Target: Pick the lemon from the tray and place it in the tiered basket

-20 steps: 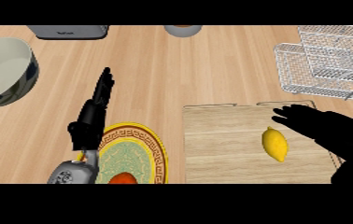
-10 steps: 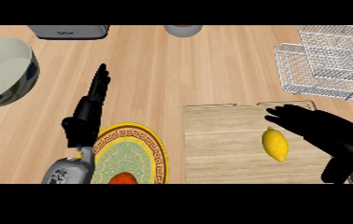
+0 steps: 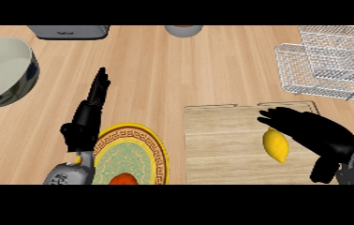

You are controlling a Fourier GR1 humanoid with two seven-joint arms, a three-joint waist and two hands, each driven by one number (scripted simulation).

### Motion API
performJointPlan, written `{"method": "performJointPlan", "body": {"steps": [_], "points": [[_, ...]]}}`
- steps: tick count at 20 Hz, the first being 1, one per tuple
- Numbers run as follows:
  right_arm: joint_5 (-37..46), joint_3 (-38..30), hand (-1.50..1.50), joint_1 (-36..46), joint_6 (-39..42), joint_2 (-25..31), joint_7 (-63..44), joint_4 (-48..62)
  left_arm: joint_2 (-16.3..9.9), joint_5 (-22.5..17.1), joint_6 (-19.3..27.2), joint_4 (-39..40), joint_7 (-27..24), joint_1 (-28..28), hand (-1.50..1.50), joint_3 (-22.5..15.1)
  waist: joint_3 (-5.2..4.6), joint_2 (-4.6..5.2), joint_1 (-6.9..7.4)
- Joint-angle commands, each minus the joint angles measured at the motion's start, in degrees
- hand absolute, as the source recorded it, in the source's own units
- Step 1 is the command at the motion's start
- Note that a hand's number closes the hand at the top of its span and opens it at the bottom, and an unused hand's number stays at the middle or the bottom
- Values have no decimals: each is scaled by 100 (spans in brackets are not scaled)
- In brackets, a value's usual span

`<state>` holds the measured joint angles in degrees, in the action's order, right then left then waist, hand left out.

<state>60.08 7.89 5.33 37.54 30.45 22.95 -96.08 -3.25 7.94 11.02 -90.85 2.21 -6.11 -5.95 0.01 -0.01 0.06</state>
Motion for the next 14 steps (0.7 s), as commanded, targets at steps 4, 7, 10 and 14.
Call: {"method": "performJointPlan", "body": {"steps": [4,7,10,14], "points": [[225,9,-150,-191,-62,-131,264,20,-108,-24,-213,-158,327,-122,0,198,-1,-3,-12],[244,-31,-150,86,155,-301,172,125,0,-85,-228,348,-253,-113,0,290,-2,0,-9],[291,-92,-150,-86,-312,-322,471,635,195,224,3,88,-32,15,0,-6,-1,-1,-7],[302,-60,-150,-50,-498,-696,318,713,-157,-85,-352,48,82,-198,0,402,0,0,-1]]}}
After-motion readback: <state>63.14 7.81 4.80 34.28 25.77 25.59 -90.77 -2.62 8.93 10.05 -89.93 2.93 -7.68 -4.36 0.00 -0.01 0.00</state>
